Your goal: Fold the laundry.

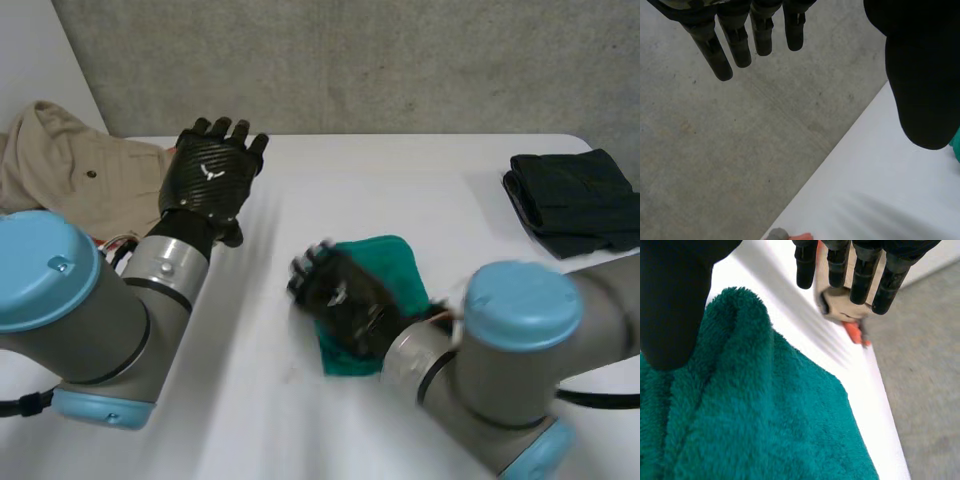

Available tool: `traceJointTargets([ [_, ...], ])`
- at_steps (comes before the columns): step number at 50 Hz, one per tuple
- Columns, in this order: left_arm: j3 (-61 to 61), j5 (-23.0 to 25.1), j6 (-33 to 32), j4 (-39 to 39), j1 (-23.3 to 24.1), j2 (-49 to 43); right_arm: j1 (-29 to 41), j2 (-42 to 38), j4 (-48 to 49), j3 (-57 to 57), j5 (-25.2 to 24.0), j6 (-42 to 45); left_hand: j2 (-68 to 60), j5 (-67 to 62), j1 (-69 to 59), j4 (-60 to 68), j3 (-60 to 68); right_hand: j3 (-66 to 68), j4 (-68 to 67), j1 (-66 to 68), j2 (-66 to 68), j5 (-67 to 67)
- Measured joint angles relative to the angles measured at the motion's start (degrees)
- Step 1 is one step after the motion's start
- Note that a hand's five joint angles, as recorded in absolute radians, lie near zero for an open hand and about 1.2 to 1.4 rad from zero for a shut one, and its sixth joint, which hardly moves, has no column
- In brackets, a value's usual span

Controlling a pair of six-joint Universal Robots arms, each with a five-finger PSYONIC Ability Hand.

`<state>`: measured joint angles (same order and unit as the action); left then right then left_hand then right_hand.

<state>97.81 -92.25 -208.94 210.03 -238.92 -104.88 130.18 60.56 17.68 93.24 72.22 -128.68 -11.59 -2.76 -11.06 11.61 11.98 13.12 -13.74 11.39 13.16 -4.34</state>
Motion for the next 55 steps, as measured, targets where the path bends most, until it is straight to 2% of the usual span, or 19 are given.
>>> traceJointTargets([
  [3,-2.57,-0.08,0.07,0.23,1.72,-1.46,-5.5,5.43,0.01,1.02,-0.3,-13.68,0.0,0.0,0.0,0.0,0.0,-1.21,0.47,-0.05,-0.65,0.59],
  [4,-4.39,-0.12,0.27,0.24,2.99,-2.52,-8.46,8.29,0.03,1.47,-0.4,-20.85,0.0,0.0,0.0,0.0,0.0,-1.21,0.47,-0.05,-0.65,0.59],
  [6,-6.17,-0.17,0.61,0.19,4.23,-3.64,-10.73,10.36,-0.06,1.8,-0.48,-26.43,0.0,0.0,0.0,0.0,0.0,-1.21,0.47,-0.05,-0.65,0.59],
  [7,-6.17,-0.17,0.61,0.19,4.23,-3.64,-10.73,10.36,-0.06,1.8,-0.48,-26.43,0.0,0.0,0.0,0.0,0.0,-1.21,0.47,-0.05,-0.65,0.59],
  [9,-10.11,-0.21,2.41,-0.31,6.55,-6.2,-15.23,13.66,-1.14,1.75,-0.76,-37.0,0.0,0.0,0.0,0.0,0.0,-1.21,0.47,-0.05,-0.65,0.59],
  [12,-13.96,-0.3,5.05,-1.7,8.51,-8.98,-18.09,14.75,-3.52,0.85,-1.32,-42.57,0.0,0.0,0.0,0.0,0.0,-1.21,0.47,-0.05,-0.65,0.59],
  [15,-18.15,-0.43,8.57,-5.03,10.52,-12.53,-19.71,13.42,-8.01,-1.38,-2.09,-44.54,0.0,0.0,0.0,0.0,0.0,-1.21,0.47,-0.05,-0.65,0.59],
  [22,-26.44,-2.16,14.65,-15.57,13.35,-21.63,-20.17,5.33,-18.1,-8.73,-2.59,-43.86,0.0,0.0,0.0,0.0,0.0,-1.21,0.47,-0.05,-0.65,0.59],
  [30,-30.72,-7.87,15.43,-24.99,13.68,-29.2,-19.37,-4.0,-25.09,-14.61,-2.09,-40.48,0.0,0.0,0.0,0.0,0.0,-1.21,0.47,-0.05,-0.65,0.59],
  [37,-30.78,-9.6,14.96,-30.01,13.51,-31.52,-19.07,-9.53,-28.56,-17.02,2.53,-32.26,0.0,0.0,-0.01,0.0,0.0,-1.21,0.48,-1.28,-0.77,0.59],
  [40,-30.58,-9.25,14.96,-30.63,13.48,-31.02,-19.02,-9.36,-28.55,-17.03,5.06,-29.8,0.0,0.0,0.0,0.0,0.0,-1.53,0.48,-3.13,-1.68,0.59],
  [46,-30.43,-8.02,15.34,-30.43,13.39,-26.01,-18.92,-6.22,-26.63,-15.98,6.49,-29.57,0.0,0.0,0.0,0.0,0.0,-1.53,0.48,-3.24,-1.68,0.77],
  [54,-29.52,-5.5,15.53,-29.83,13.05,-16.58,-18.06,2.5,-20.17,-10.37,6.43,-32.08,0.0,0.0,0.0,0.0,0.0,-1.53,0.47,-3.24,-1.68,0.82],
  [55,-28.42,-3.04,15.5,-29.59,12.3,-12.62,-17.67,5.88,-17.58,-6.77,6.3,-32.27,0.0,0.0,0.0,0.0,0.0,-1.53,0.47,-3.24,-1.68,0.78],
])
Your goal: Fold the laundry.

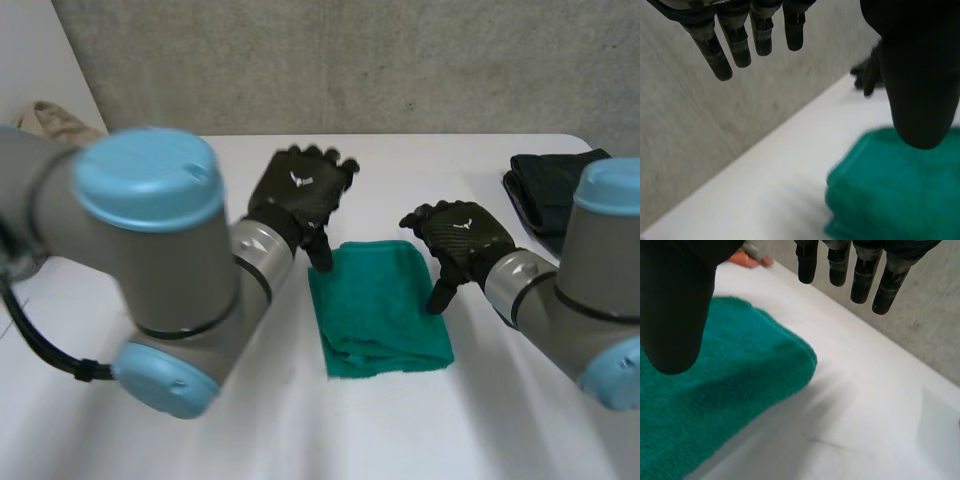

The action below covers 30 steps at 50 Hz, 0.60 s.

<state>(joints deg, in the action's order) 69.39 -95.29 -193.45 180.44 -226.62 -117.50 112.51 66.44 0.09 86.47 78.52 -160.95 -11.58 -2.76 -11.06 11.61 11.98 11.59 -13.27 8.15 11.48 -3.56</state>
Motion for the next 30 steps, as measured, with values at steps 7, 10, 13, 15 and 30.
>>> traceJointTargets([
  [7,3.43,10.26,0.02,0.2,-3.09,6.74,1.76,5.85,6.53,9.59,-0.23,0.58,0.0,0.0,0.0,0.0,0.0,0.0,0.0,0.0,0.0,0.0],
  [10,5.94,19.83,0.36,0.13,-5.56,10.15,3.51,7.19,11.15,15.14,-0.3,1.28,0.0,0.0,0.0,0.0,0.0,0.0,0.0,0.0,0.0,0.0],
  [13,7.24,25.2,0.83,0.05,-6.98,11.5,5.38,7.05,15.51,19.44,-0.31,2.01,0.0,0.0,0.0,0.0,0.0,0.0,0.0,0.0,0.0,0.0],
  [15,8.03,28.75,1.5,-0.02,-7.93,12.2,6.54,5.72,17.76,21.09,-0.32,2.5,0.0,0.0,0.0,0.0,0.0,0.0,0.0,0.0,0.0,0.0],
  [30,8.55,29.78,2.48,0.02,-8.16,12.08,8.21,-5.13,22.06,17.44,0.92,6.65,0.0,0.0,0.0,0.0,0.0,9.44,-7.66,9.93,9.4,-6.55],
])
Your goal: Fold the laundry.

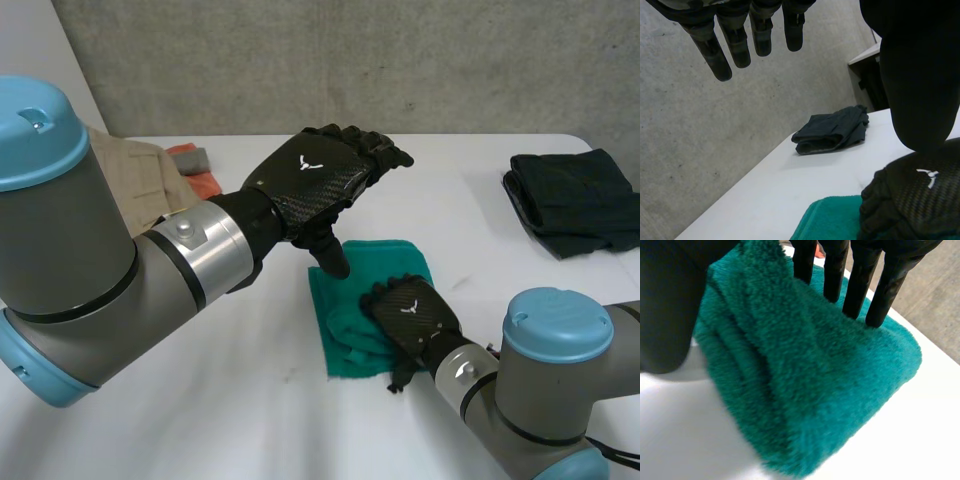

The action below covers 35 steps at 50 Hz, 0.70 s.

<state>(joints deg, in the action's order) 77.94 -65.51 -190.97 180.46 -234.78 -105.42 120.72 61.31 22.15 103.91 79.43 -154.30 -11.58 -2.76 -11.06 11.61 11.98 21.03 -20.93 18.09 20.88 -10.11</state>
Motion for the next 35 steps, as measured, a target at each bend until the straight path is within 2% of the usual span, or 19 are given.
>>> traceJointTargets([
  [17,0.27,-0.15,-0.02,0.04,0.05,0.17,-0.2,-0.61,0.56,-3.66,-0.37,-0.19,0.0,0.0,0.0,0.0,0.0,2.6,-2.44,2.39,1.18,-2.68],
  [23,0.44,-0.14,-0.02,0.06,0.1,0.21,-0.3,-2.05,0.17,-5.76,-0.4,-0.39,0.0,0.0,0.0,0.0,0.0,13.01,-13.09,11.3,13.03,-11.79],
  [24,0.45,-0.14,-0.02,0.07,0.1,0.21,-0.3,-2.77,0.01,-6.5,-0.38,-0.39,0.0,0.0,0.0,0.0,0.0,20.07,-20.14,17.26,20.77,-18.32],
  [29,0.46,-0.14,-0.02,0.07,0.06,0.17,-0.35,-3.9,-0.32,-7.77,-0.37,-0.39,0.0,0.0,0.0,0.0,0.0,31.5,-31.65,25.58,32.02,-29.45],
  [30,0.46,-0.14,-0.02,0.07,0.03,0.16,-0.36,-4.1,-0.43,-8.17,-0.37,-0.42,0.0,0.0,0.0,0.0,0.0,37.14,-37.36,29.48,37.18,-35.17],
  [35,0.44,-0.12,-0.02,0.07,-0.11,0.15,-0.41,-4.15,-0.66,-9.32,-0.4,-0.41,0.0,0.0,0.0,0.0,0.0,45.26,-46.0,34.01,45.54,-42.74],
])
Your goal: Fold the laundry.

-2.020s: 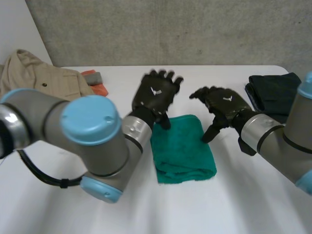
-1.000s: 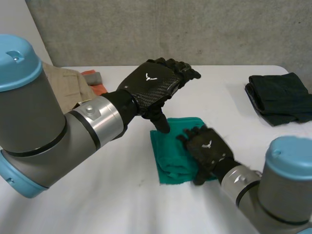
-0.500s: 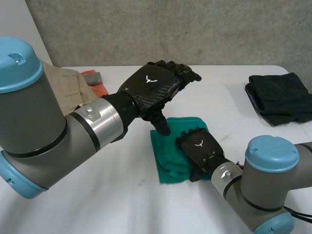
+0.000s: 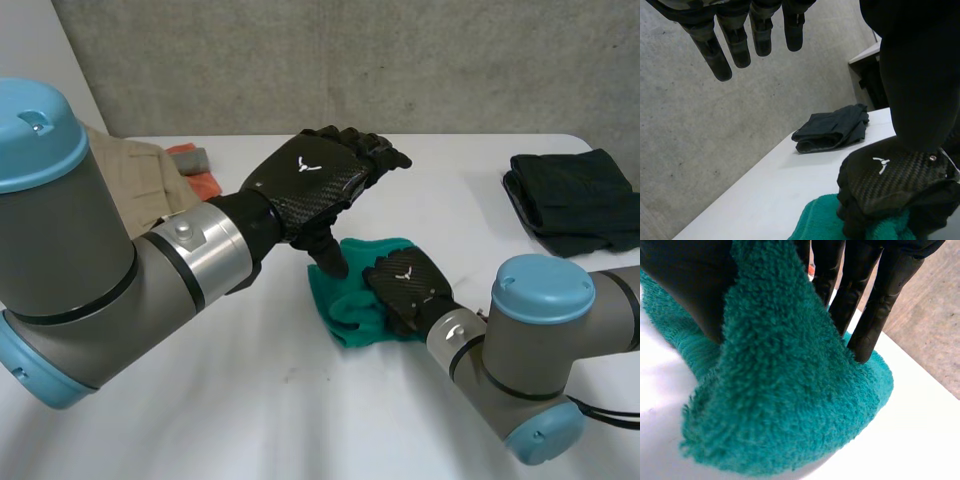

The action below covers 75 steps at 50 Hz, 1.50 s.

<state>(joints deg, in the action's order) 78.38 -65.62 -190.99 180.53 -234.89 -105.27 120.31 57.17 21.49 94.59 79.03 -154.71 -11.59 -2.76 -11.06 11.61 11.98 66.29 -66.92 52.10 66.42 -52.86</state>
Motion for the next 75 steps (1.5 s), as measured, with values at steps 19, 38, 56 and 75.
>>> traceJointTargets([
  [19,-0.08,-0.03,-0.06,0.08,-1.66,1.58,-14.75,-1.47,-0.14,-23.15,-7.39,3.7,0.0,0.0,0.0,0.0,0.0,0.89,-1.22,1.21,0.46,-1.34],
  [38,0.25,-0.03,-0.06,0.23,-2.56,2.28,-38.03,-26.34,7.95,-59.47,-21.5,-2.09,0.0,0.0,0.0,0.0,0.0,0.89,-1.22,1.22,0.46,-1.8],
  [56,2.34,-1.25,-0.1,3.26,-2.56,2.48,-47.07,-34.9,16.38,-48.35,-31.62,-1.63,0.0,0.0,0.0,0.0,0.01,1.33,-1.22,1.22,0.46,-3.53],
  [75,2.4,-1.36,-0.07,3.16,-2.17,2.83,-50.19,-16.89,6.06,-33.41,-23.74,-1.84,0.0,0.0,0.0,0.0,0.01,-54.36,53.61,-40.71,-53.9,49.21],
])
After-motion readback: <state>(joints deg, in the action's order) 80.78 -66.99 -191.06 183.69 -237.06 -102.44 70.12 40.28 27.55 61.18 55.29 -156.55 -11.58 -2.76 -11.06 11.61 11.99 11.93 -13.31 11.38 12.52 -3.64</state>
